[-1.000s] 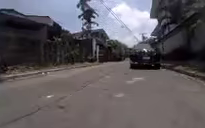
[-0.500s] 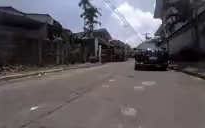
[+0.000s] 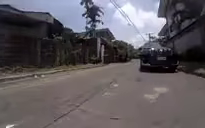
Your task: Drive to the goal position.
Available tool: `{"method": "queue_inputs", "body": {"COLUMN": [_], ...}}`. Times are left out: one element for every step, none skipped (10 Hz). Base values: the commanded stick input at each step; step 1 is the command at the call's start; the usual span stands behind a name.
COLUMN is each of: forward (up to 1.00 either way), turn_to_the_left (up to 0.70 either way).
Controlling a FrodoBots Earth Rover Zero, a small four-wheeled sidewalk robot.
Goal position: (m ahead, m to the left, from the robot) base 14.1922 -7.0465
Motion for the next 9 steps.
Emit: {"method": "queue_inputs", "body": {"forward": [1.0,1.0,1.0,1.0,1.0,1.0,1.0,1.0,1.0], "turn_to_the_left": [0.0,-0.03,-0.07,-0.4,-0.34,-0.06,0.0,-0.04,-0.05]}}
